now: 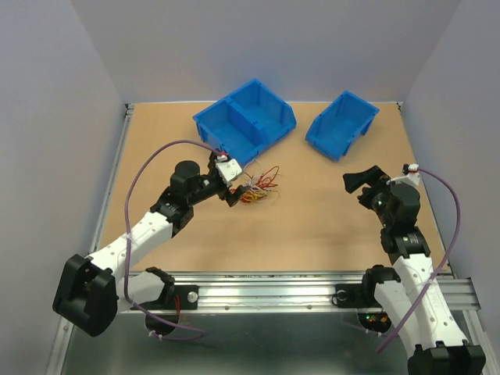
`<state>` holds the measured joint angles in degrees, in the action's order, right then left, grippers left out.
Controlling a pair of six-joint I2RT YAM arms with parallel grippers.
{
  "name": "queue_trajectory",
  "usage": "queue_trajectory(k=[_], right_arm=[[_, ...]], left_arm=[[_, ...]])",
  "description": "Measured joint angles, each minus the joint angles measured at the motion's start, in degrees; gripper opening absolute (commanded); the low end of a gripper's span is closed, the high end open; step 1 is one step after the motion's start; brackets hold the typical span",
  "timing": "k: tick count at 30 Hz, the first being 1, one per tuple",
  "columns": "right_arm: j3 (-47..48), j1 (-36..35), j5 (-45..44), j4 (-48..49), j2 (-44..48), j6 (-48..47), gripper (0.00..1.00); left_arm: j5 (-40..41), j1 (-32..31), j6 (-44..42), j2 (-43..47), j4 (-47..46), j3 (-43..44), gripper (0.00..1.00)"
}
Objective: Untangle the cables
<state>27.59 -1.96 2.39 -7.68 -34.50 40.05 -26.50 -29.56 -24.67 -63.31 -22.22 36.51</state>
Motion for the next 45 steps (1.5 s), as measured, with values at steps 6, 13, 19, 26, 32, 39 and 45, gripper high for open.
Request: queue_trajectory(k=[6, 13, 19, 26, 32, 39, 45], right_arm=[[0.00, 0.00, -0.02, -0.22, -0.07, -0.02, 1.00], [0.11, 0.00, 1.03, -0.31, -3.08, -0.72, 1.00], [0.13, 0.00, 2.27, -0.87, -3.69, -1.33, 1.00], [0.15, 0.00, 2.80, -0.87, -2.49, -1.88, 1.00], [0.72, 0.00, 3.61, -0.87, -2.91, -2.23, 1.00], [0.83, 0.00, 4.92, -0.85, -4.26, -2.40, 1.00], [0.83, 0.00, 7.85, -0.39, -5.81, -3.21, 1.00]], left_arm=[[2.19, -1.07, -0.66, -3.45, 0.00, 0.07, 0.96], [8.72, -4.11, -0.98, -10.75, 0.92, 1.64, 0.87], [13.49, -4.83, -0.87, -16.96, 1.22, 5.31, 0.86], [16.94, -4.96, -0.76, -25.31, 3.30, 11.23, 0.85], [16.94, -6.62, -1.29, -29.73, 6.69, 13.53, 0.76], [16.52, -8.66, -2.29, -34.45, 11.39, 17.33, 0.22], [14.38, -9.66, -2.75, -35.95, 14.27, 19.71, 0.00]])
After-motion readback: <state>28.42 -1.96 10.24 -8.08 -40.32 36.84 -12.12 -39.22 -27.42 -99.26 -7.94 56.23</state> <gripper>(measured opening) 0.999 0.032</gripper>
